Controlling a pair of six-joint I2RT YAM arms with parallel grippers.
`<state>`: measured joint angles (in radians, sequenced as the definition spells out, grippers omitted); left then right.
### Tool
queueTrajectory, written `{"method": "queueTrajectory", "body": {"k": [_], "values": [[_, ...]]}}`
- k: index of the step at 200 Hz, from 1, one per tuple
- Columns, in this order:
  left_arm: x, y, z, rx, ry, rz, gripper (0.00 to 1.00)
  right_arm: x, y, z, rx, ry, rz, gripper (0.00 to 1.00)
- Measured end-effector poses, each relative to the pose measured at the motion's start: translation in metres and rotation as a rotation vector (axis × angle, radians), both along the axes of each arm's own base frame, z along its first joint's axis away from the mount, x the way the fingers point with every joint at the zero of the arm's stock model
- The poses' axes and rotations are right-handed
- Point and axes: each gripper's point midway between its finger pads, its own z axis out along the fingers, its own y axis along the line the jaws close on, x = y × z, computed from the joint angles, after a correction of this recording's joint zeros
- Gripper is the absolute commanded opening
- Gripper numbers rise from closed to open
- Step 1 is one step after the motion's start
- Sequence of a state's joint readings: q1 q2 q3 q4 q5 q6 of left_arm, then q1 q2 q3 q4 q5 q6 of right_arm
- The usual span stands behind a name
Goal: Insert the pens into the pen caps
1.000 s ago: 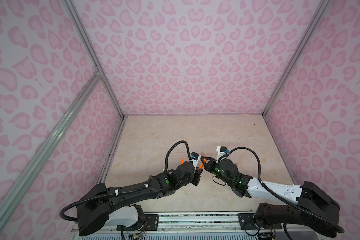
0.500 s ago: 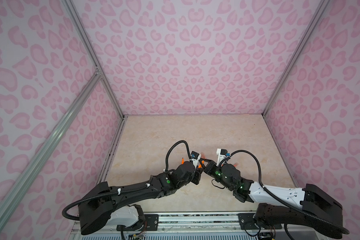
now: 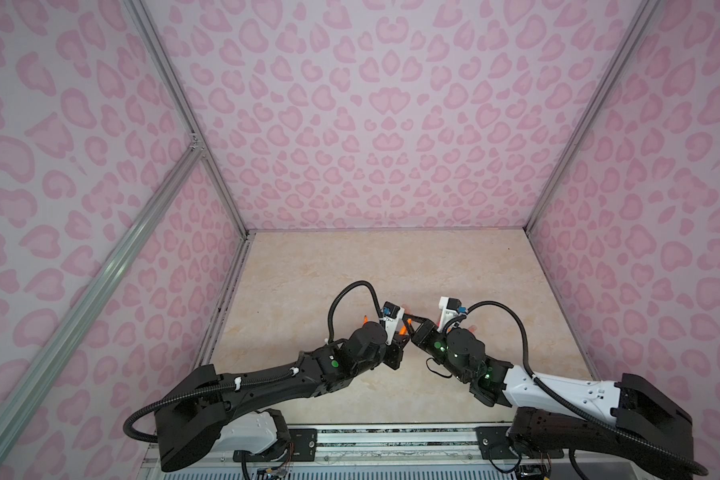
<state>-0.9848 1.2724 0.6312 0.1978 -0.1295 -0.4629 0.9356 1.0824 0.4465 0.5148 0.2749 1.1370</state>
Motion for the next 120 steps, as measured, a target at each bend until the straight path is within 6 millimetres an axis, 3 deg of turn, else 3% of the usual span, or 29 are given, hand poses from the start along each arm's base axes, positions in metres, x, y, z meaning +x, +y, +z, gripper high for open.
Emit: {"method": "queueTrajectory", "body": {"k": [23,40,56,83,120], "values": [[0.006,0.025,-0.017,0.031,0.03,0.054,0.04,0.016,-0.038,0.004,-0.086,-0.005,-0.127,0.42],[0.009,0.041,-0.024,0.035,0.041,0.092,0.04,0.026,-0.066,-0.015,-0.187,0.034,-0.213,0.44],[0.012,0.055,-0.027,0.032,0.049,0.129,0.04,0.032,-0.079,-0.037,-0.295,0.083,-0.247,0.44],[0.014,0.066,-0.028,0.025,0.048,0.16,0.04,0.057,-0.074,-0.053,-0.459,0.145,-0.239,0.4],[0.012,0.08,-0.035,0.031,0.057,0.186,0.04,0.11,-0.035,-0.068,-0.66,0.199,-0.123,0.35]]}}
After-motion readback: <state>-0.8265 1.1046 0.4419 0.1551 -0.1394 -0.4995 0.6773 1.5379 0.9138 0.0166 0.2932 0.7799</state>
